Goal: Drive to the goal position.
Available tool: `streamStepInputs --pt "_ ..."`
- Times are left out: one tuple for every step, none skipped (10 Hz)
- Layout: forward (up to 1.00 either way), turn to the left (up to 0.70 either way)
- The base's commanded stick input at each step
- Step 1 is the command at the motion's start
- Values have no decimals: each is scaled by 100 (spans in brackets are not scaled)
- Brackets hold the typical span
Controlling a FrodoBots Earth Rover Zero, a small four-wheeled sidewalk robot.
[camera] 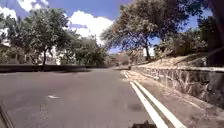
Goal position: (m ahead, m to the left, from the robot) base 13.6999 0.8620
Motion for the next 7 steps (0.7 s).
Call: streamStepInputs --pt "50 0" --pt "50 0" --pt "50 0" --pt "50 0" --pt "50 0" --pt "50 0" --pt "50 0"
